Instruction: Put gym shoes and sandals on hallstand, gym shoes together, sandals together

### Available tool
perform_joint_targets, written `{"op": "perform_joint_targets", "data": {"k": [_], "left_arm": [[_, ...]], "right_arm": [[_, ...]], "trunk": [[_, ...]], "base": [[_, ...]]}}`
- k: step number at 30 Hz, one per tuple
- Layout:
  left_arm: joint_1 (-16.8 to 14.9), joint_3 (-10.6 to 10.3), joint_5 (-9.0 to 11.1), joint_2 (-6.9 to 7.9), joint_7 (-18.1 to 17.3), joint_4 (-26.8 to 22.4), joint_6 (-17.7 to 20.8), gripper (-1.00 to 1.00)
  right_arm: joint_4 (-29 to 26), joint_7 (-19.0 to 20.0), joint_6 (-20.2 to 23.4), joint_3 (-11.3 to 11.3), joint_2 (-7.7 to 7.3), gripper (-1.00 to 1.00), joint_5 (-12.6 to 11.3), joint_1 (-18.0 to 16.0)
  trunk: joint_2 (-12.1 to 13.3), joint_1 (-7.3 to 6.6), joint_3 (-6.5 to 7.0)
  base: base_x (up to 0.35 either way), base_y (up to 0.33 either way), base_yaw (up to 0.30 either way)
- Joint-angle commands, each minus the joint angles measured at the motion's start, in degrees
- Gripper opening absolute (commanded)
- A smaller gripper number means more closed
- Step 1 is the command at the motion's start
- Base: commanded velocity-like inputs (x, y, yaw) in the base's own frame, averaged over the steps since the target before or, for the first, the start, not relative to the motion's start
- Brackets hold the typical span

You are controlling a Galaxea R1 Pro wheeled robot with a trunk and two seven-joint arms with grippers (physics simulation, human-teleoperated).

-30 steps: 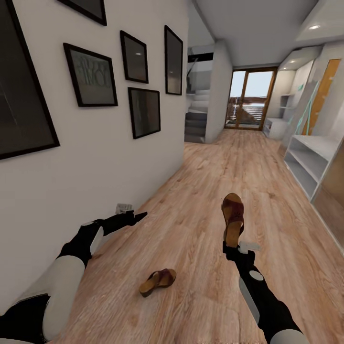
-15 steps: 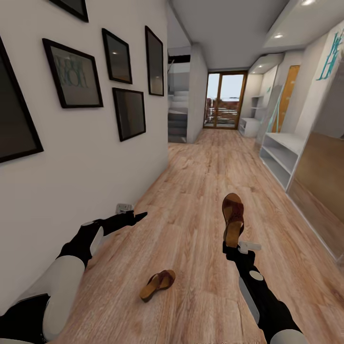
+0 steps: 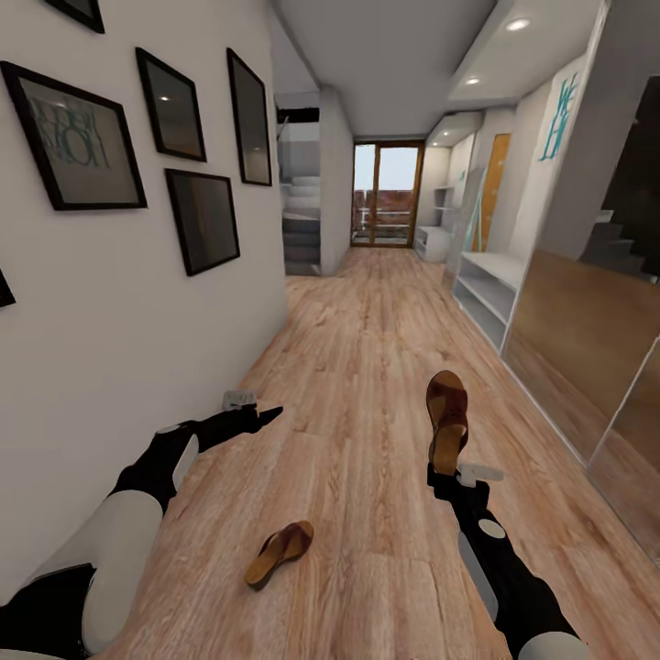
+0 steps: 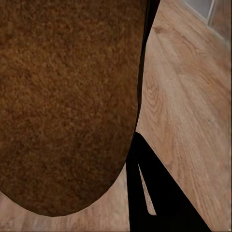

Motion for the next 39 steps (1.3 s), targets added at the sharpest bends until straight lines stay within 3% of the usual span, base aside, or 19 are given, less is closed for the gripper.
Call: {"op": "perform_joint_targets", "data": {"k": [1, 28, 39], "left_arm": [[0.0, 0.4, -0.4, -0.05, -0.4, -0.1, 0.5, 1.00], [0.0, 0.4, -0.4, -0.05, -0.4, -0.1, 0.5, 1.00], [0.0, 0.4, -0.4, -0.05, -0.4, -0.1, 0.5, 1.00]], "right_arm": [[0.0, -0.2, 0.1, 0.1, -0.02, -1.00, -0.7, 0.0], [-0.1, -0.2, 0.1, 0.0, -0.11, -1.00, -0.7, 0.0], [-0.1, -0.3, 0.1, 0.1, -0.06, -1.00, -0.7, 0.0]], "trunk": [[0.0, -0.01, -0.04], [0.0, -0.01, 0.53], [0.0, -0.01, 0.72]], "base": [[0.000, 0.007, -0.284], [0.000, 0.003, -0.284], [0.000, 0.202, -0.212]]}}
